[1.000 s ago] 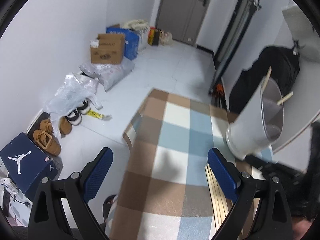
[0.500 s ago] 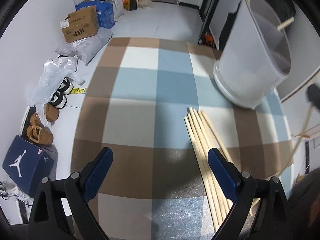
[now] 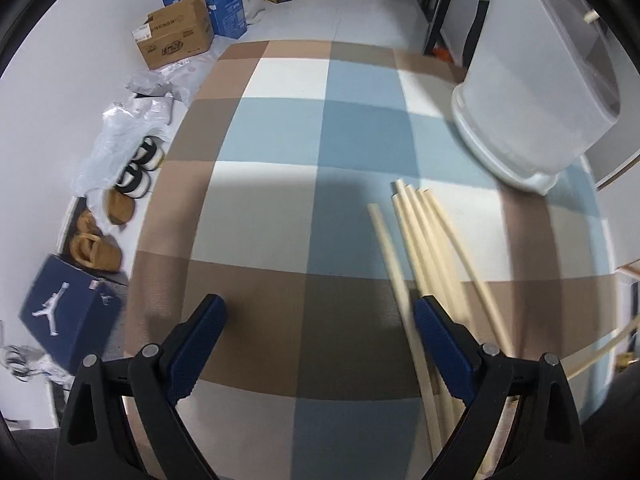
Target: Organize utensils
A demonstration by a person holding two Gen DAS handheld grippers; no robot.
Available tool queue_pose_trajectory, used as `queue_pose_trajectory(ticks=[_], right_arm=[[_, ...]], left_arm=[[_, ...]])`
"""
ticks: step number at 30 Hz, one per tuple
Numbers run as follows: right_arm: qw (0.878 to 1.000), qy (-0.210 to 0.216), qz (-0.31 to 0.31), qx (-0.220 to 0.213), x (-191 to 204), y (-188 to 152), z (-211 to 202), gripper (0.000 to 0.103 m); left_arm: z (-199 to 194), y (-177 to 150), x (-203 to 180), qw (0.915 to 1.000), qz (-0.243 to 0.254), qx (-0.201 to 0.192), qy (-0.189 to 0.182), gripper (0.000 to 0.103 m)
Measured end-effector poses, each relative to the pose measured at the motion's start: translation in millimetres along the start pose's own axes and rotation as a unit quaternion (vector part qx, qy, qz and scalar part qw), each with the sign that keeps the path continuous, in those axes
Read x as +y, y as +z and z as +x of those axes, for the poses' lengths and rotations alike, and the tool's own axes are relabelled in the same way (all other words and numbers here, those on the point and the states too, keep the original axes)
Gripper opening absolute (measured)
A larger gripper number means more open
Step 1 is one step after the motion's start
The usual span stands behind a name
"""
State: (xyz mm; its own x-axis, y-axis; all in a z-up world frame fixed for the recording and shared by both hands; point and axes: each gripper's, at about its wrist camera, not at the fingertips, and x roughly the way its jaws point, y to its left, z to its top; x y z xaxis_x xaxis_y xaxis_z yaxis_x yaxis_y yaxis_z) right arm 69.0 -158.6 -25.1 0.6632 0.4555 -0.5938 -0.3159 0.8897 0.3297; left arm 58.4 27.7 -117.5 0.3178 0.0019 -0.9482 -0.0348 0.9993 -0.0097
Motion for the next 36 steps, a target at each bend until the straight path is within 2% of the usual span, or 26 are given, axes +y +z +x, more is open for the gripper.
queue_pose_trajectory(ticks=[7, 10, 14, 15, 16, 18, 19, 20, 21, 26, 28, 31, 36], right_arm=[[1.0, 0.012, 0.012, -0.007, -10.0, 0.3, -9.5, 0.004], [1.0, 0.014, 0.013, -0.009, -12.8, 0.2, -11.9, 0.004], [1.0, 0.015, 0.016, -0.01, -15.7, -0.8, -14.8, 0.004], [1.0, 0.014, 0.016, -0.01, -16.3, -1.1, -15.2, 0.004], [1.0, 0.015, 0.017, -0.01, -17.1, -1.4, -15.8, 0.004], [1.0, 0.015, 0.017, -0.011, -17.3, -0.8, -16.5, 0.004], [1.0, 0.014, 0.016, -0.012, -17.7, -1.2, -17.3, 0.004], [1.0, 0.013, 0.016, -0.013, -18.5, -1.1, -18.0, 0.004], [1.0, 0.013, 0.017, -0.014, -19.4, -1.1, -19.1, 0.004], [0.999, 0.01, 0.023, -0.021, -22.5, -1.1, -23.4, 0.004], [0.999, 0.009, 0.022, -0.025, -21.4, -0.5, -25.0, 0.004], [0.999, 0.008, 0.017, -0.03, -18.8, -0.1, -25.2, 0.004], [0.999, 0.003, 0.008, -0.034, -11.3, -2.4, -25.7, 0.004]], left_arm=[[3.2, 3.3, 1.9, 1.0, -0.009, 0.002, 0.0, 0.093], [3.9, 8.6, 1.1, 0.9999, -0.011, -0.003, 0.001, 0.084], [4.2, 17.5, -0.4, 0.9998, -0.016, -0.013, 0.001, 0.063], [4.0, 18.4, -0.4, 0.9997, -0.017, -0.017, 0.002, 0.053], [3.7, 20.1, -1.4, 0.9996, -0.016, -0.021, 0.002, 0.048], [3.5, 22.0, -2.3, 0.9995, -0.017, -0.027, 0.0, 0.024], [3.7, 22.1, -2.6, 0.9994, -0.018, -0.029, -0.001, 0.018], [4.2, 22.4, -2.3, 0.9993, -0.021, -0.03, -0.007, 0.006], [4.5, 22.8, -1.5, 0.9992, -0.025, -0.03, -0.013, 0.003], [1.2, 24.9, 3.3, 0.9969, -0.053, -0.043, -0.039, 0.001], [-6.8, 24.6, 4.9, 0.9956, -0.058, -0.062, -0.039, 0.001], [-25.7, 23.6, 9.5, 0.9906, -0.07, -0.102, -0.059, 0.001], [-56.3, 20.1, 17.2, 0.9778, -0.087, -0.167, -0.091, 0.001]])
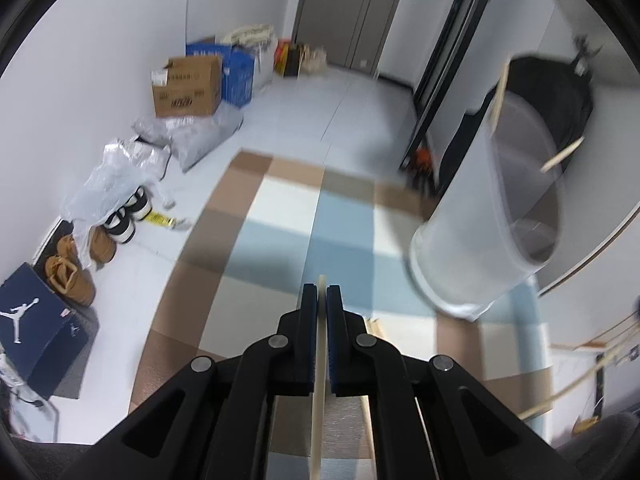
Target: Organize utensils
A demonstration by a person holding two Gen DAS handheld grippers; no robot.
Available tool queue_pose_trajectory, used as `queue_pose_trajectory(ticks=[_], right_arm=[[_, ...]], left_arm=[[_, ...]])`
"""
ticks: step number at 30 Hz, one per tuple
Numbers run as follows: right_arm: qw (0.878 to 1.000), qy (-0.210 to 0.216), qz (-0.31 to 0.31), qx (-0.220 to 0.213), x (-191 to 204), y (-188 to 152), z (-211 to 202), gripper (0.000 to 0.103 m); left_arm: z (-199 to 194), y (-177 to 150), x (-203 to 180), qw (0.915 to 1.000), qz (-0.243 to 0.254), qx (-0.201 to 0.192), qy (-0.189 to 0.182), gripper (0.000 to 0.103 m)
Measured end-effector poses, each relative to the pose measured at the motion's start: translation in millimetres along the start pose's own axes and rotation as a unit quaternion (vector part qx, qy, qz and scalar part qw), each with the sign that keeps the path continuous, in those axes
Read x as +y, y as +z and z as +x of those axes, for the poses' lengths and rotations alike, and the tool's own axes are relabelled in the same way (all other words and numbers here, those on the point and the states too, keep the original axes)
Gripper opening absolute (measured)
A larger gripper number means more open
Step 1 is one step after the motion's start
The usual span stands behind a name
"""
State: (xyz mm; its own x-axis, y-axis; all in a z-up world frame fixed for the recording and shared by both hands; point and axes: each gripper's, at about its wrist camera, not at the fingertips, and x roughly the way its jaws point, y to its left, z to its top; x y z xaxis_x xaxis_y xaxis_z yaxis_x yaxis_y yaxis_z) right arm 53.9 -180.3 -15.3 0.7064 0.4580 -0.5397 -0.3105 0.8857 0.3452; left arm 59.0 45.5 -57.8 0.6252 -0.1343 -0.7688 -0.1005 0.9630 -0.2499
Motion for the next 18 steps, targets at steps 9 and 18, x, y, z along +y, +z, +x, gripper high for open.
queue_pose_trajectory(ticks=[9, 18], right_arm=[[1.0, -0.006, -0.018, -0.018, 16.6, 3.3, -9.8, 0.004], [0.999, -0.006, -0.034, -0.033, 32.4, 10.1, -22.2, 0.004]], left_arm=[[-43.4, 4.1, -8.3, 0.996, 0.04, -0.076, -0.025, 0.001], [-74.3, 13.2, -12.8, 0.9917, 0.057, -0.103, -0.053, 0.0]])
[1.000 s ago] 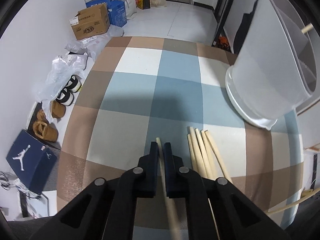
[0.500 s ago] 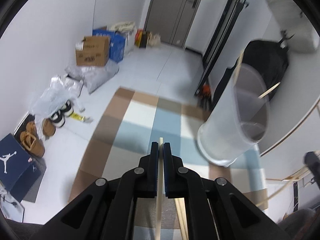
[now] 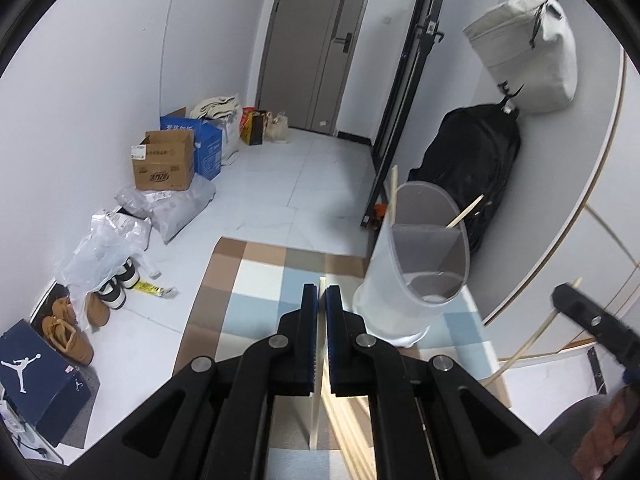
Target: Organize utensils
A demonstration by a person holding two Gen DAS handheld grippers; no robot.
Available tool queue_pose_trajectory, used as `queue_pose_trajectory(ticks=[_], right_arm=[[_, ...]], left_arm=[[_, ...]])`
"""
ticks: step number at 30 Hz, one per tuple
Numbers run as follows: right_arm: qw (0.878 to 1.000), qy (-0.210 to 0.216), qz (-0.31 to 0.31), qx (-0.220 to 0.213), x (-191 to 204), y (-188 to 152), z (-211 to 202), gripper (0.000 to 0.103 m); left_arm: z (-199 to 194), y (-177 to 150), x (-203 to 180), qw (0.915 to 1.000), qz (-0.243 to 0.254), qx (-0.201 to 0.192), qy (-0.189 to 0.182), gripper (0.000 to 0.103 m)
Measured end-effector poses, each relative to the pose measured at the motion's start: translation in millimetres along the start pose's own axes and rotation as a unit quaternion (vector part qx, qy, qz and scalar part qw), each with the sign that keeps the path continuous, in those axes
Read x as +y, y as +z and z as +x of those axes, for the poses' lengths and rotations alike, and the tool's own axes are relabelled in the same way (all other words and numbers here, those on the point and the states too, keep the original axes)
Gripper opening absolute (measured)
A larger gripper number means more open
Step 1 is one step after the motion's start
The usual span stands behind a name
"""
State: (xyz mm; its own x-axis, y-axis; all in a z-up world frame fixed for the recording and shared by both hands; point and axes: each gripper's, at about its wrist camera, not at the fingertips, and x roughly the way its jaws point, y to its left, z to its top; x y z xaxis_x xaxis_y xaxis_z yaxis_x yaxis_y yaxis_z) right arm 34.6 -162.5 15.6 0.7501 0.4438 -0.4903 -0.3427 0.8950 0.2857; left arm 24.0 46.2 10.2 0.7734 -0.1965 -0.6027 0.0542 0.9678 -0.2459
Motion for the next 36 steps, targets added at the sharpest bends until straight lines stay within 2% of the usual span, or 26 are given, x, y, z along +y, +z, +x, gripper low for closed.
queue_pose_trajectory(ticks=[10, 24, 30, 36], right_arm=[[1.0, -0.004, -0.007, -0.012, 2.5, 25.0, -3.8, 0.004], [0.999, -0.005, -0.014, -0.045, -5.8, 95.7, -1.6, 0.004], [0.998, -0.008, -0.013, -0.057, -15.5, 129.5, 5.2, 0.004], [0.998, -0.016, -0.008, -0.066, -29.4, 155.5, 18.4, 0.004]], left_arm=[[-17.5, 24.5, -22.7, 0.9992, 0.031, -0.022, -0.014, 0.0], [-40.6, 86.7, -66.9, 0.9952, 0.071, -0.043, -0.053, 0.0], [-38.3, 115.8, -83.1, 0.993, 0.076, -0.054, -0.072, 0.0], [-23.7, 138.2, -92.3, 0.992, 0.087, -0.059, -0.07, 0.0]])
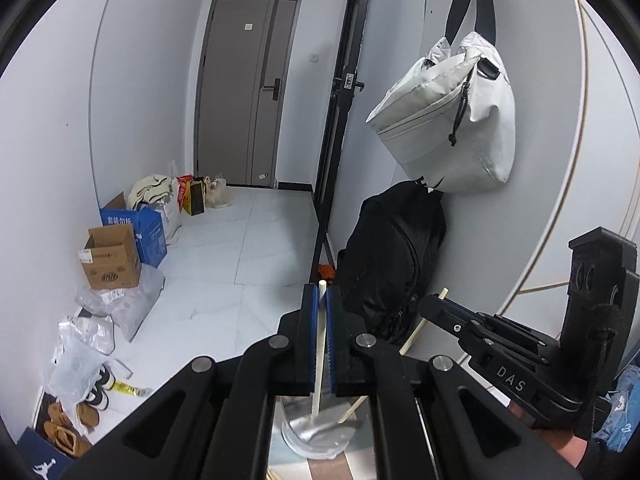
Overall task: Organize utensils
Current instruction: 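Lower the chopstick into the holder with the right gripper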
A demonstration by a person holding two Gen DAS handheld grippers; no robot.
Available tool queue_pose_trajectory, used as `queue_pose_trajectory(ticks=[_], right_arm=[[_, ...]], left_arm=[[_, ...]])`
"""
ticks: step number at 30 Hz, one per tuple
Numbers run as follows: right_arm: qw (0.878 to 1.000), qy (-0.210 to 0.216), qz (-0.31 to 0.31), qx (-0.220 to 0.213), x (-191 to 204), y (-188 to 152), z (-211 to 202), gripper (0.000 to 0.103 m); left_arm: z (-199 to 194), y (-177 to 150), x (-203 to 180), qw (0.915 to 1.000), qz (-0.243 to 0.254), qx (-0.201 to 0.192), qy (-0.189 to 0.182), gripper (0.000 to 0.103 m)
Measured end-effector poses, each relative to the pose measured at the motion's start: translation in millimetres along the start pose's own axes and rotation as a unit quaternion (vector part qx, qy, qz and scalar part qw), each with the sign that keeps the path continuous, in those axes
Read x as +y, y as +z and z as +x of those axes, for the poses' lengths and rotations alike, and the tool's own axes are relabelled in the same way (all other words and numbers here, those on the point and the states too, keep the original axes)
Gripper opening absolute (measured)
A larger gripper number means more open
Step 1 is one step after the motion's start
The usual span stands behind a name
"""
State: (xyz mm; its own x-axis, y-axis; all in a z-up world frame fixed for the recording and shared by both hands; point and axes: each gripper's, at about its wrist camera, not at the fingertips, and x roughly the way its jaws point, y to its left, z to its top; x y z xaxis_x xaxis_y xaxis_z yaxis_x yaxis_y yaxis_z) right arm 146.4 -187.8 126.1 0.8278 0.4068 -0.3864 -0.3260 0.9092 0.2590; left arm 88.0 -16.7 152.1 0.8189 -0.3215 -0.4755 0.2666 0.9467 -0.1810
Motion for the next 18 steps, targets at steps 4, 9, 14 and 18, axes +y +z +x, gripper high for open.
queue_pose_trajectory(ticks=[4, 9, 14, 18], right_arm=[[1.0, -0.005, 0.001, -0.01, -7.4, 13.7, 11.1, 0.004], [1.0, -0.011, -0.002, -0.023, -13.1, 22.2, 20.3, 0.004], [1.0, -0.013, 0.0, -0.022, -19.7, 24.1, 35.5, 0.004], [1.0, -0.014, 0.004, -0.013, -23.3, 18.6, 45.7, 0.004]], left_arm=[[14.5, 5.4, 0.0, 1.0, 0.007, 0.003, -0.001, 0.0], [36.0, 5.1, 3.6, 0.9998, 0.012, 0.017, -0.002, 0.0], [54.7, 2.1, 6.0, 0.9994, 0.013, 0.032, -0.006, 0.0], [66.5, -1.2, 8.2, 0.9989, 0.01, 0.046, -0.009, 0.0]])
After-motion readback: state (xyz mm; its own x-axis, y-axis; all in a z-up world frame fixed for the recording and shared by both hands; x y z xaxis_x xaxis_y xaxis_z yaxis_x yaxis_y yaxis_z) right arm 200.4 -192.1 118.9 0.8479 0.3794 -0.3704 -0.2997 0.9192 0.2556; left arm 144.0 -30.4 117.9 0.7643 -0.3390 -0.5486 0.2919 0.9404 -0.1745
